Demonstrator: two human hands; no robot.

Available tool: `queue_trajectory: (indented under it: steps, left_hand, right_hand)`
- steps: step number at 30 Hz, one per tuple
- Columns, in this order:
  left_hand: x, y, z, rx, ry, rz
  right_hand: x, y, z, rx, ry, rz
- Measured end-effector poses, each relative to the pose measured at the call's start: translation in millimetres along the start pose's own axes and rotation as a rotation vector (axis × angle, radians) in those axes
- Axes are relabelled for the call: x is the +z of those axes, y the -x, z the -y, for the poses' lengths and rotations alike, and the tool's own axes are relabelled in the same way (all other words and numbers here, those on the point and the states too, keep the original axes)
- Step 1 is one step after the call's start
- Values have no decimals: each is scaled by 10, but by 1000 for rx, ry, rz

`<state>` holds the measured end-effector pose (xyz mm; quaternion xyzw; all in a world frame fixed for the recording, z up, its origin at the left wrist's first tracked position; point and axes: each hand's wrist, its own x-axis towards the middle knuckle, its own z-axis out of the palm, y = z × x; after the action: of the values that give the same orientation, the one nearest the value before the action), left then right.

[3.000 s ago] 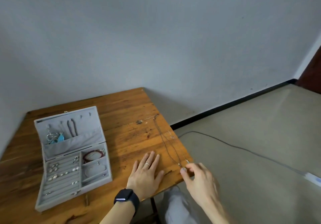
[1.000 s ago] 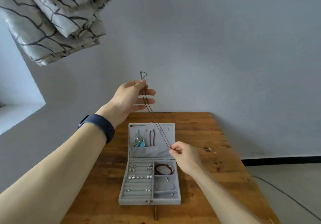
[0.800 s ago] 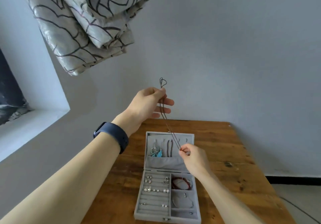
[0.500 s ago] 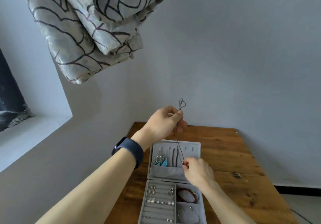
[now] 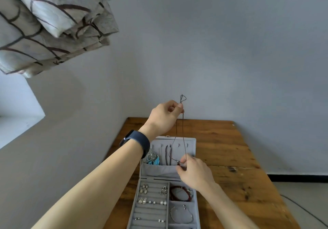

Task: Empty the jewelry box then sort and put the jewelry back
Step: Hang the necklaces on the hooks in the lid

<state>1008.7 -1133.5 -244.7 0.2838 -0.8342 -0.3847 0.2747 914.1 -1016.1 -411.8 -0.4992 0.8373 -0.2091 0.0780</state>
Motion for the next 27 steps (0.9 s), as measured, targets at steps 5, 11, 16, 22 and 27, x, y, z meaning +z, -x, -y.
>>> queue_trajectory:
  steps: [5,11,16,22,27]
  left_hand:
    - [108,-77,67,28,-3,-72]
    - [126,-162,1,59,124,-198]
    - [101,-133,60,38,-39,-31]
    - [181,-29,273,37,-251,163]
    - [244,2,417,70,-304,219]
  right_hand:
    - [3,21,-105,22,-151,-6]
    - [40,-3,-85,-66,-80,7]
    - [17,16,-83,-77,-80,52]
    - [-150,34,-88,29,-427,-202]
    - [-297,-86,-68,59,-508,-447]
